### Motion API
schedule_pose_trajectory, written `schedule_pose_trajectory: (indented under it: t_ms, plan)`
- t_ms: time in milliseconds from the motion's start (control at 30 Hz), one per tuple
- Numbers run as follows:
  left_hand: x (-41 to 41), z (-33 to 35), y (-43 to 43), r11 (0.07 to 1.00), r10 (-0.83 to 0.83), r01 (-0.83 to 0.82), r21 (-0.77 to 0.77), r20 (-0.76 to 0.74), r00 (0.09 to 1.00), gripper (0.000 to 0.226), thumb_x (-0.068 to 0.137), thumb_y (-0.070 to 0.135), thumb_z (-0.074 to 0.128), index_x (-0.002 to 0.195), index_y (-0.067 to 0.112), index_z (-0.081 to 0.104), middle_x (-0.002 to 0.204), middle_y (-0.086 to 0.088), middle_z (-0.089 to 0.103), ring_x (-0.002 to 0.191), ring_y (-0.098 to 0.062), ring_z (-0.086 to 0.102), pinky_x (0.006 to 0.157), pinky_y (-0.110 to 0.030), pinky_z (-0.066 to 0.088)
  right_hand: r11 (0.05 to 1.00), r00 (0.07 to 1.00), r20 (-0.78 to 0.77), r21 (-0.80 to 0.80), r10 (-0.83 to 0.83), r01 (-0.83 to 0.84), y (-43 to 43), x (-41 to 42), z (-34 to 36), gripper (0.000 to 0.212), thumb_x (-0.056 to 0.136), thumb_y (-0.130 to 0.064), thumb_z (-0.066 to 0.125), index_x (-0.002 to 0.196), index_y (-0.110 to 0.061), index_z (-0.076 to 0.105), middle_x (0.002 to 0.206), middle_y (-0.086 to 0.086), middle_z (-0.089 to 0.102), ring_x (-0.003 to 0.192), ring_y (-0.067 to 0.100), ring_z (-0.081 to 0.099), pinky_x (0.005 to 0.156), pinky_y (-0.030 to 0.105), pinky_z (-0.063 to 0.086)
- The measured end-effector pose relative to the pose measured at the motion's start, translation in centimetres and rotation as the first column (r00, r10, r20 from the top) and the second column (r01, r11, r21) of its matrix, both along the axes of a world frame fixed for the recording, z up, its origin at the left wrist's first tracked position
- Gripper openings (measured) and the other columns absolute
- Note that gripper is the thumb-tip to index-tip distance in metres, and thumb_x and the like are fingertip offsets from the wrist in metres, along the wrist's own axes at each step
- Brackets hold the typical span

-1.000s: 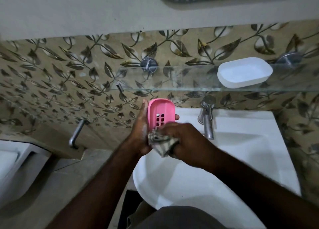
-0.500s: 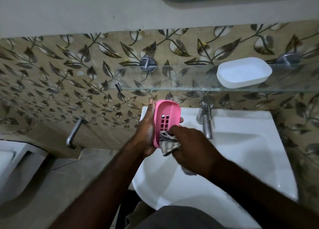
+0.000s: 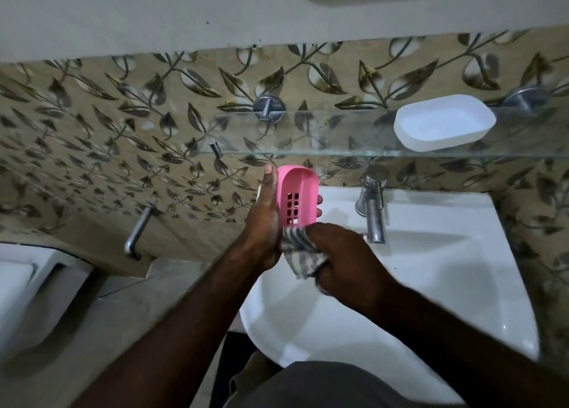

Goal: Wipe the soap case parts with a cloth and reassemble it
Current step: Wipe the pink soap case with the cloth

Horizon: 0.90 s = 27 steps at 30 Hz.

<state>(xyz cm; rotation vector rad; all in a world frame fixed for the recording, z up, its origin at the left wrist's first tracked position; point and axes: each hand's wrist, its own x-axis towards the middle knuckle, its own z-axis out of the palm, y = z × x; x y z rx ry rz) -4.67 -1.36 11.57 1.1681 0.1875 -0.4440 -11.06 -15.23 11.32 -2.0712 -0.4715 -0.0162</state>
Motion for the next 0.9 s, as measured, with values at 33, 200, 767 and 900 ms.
schedule_pose_trajectory:
  t_ms: [33, 200, 767, 900]
  plan:
    - [-0.1, -0.1, -0.1, 1.000, -0.020, 0.019, -0.012, -0.029, 0.999, 0.088, 0.075, 0.076, 0.038, 0.119, 0.005, 0.064, 0.109, -0.024, 0.068, 0.095, -0.035, 0.062, 0.096, -0.049, 0.047, 0.981, 0.990, 0.132, -0.192, 0.040, -0.014, -0.7, 0.2, -0.3, 0.041, 0.071, -0.011, 0.037, 0.098, -0.021, 0.066, 0.091, 0.000, 0.068, 0.077, 0.024, 0.060, 0.063, 0.035, 0.050]
    - [0.0, 0.2, -0.8, 1.000, -0.022, 0.022, -0.013, -0.043, 0.999, 0.087, 0.075, 0.076, 0.038, 0.122, 0.007, 0.062, 0.112, -0.025, 0.066, 0.098, -0.034, 0.063, 0.095, -0.047, 0.048, 0.929, 0.973, 0.230, -0.365, 0.035, 0.052, -1.8, 1.0, -0.9, 0.045, 0.073, -0.011, 0.038, 0.107, -0.023, 0.064, 0.093, 0.001, 0.065, 0.083, 0.026, 0.060, 0.064, 0.034, 0.050]
    - [-0.9, 0.0, -0.7, 0.992, 0.124, -0.124, 0.007, -0.003, 0.992, 0.084, 0.085, 0.074, 0.034, 0.121, 0.003, 0.062, 0.103, -0.022, 0.070, 0.090, -0.033, 0.066, 0.091, -0.048, 0.051, 0.997, 1.000, 0.005, -0.080, 0.001, -0.001, -0.9, 0.9, -0.2, 0.024, 0.070, 0.000, 0.056, 0.076, -0.023, 0.054, 0.081, 0.001, 0.063, 0.072, 0.019, 0.059, 0.063, 0.032, 0.047]
    - [-1.0, 0.6, -1.4, 0.977, 0.210, -0.213, 0.011, 0.112, 0.971, 0.076, 0.083, 0.070, 0.031, 0.110, 0.008, 0.067, 0.098, -0.018, 0.071, 0.085, -0.029, 0.068, 0.086, -0.045, 0.053, 0.925, 0.970, -0.236, 0.354, -0.055, 0.138, 1.3, 0.2, 0.4, 0.024, 0.080, 0.002, 0.055, 0.078, -0.021, 0.063, 0.070, -0.003, 0.062, 0.061, 0.015, 0.057, 0.060, 0.023, 0.044]
